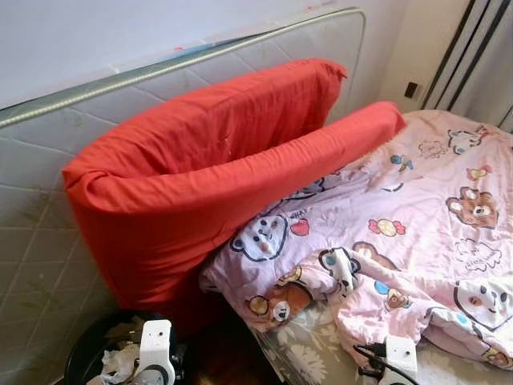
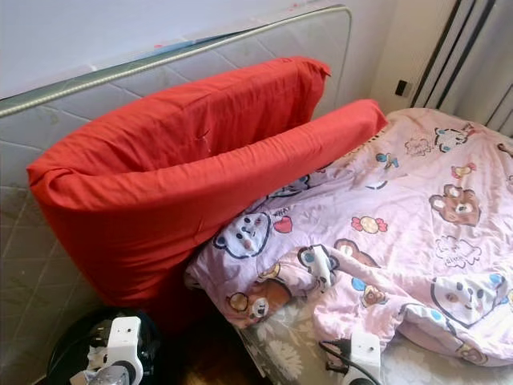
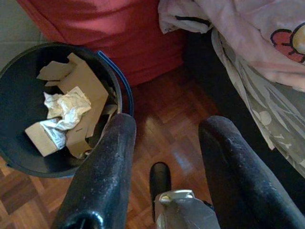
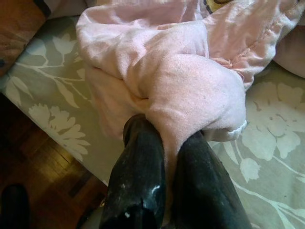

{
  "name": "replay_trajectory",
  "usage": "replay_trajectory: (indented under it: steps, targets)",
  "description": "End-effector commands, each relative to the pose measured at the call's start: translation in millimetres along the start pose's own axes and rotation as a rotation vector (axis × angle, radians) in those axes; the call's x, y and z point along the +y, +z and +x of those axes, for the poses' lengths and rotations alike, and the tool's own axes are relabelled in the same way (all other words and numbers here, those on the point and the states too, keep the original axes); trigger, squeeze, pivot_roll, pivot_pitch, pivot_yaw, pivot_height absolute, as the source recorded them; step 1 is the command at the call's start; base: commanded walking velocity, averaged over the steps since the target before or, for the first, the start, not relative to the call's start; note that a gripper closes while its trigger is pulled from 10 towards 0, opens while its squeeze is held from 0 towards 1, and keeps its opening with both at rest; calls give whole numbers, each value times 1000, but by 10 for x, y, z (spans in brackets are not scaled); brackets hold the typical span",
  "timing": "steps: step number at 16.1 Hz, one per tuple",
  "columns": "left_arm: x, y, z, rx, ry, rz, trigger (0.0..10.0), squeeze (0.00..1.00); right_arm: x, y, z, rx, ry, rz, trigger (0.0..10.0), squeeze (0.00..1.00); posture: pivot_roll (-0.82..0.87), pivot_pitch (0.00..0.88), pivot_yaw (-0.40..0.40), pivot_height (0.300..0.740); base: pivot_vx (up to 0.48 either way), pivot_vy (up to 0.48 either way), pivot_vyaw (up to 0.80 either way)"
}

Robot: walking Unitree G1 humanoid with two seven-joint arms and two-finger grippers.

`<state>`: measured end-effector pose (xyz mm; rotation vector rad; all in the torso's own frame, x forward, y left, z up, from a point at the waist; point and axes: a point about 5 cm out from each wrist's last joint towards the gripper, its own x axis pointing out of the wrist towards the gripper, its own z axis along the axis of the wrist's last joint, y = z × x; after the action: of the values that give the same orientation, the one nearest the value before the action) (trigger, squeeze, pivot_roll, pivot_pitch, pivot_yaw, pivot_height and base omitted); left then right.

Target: Clean up the room

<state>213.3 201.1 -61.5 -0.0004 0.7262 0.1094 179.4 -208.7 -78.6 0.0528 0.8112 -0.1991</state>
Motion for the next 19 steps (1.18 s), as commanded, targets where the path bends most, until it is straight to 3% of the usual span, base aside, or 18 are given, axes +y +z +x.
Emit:
replay_trajectory:
  steps: [1,19]
  targets:
    - [8,-46,-13,17,10,-5,10000,0,34,33,11,-7,20,-10,10000,0,68,52,-9,740,0,0,0]
    - [-28,-11,-5,-7,-2,-8,10000,0,-24,-28,-5,21,-6,24,10000,0,58,76,-3,740,0,0,0]
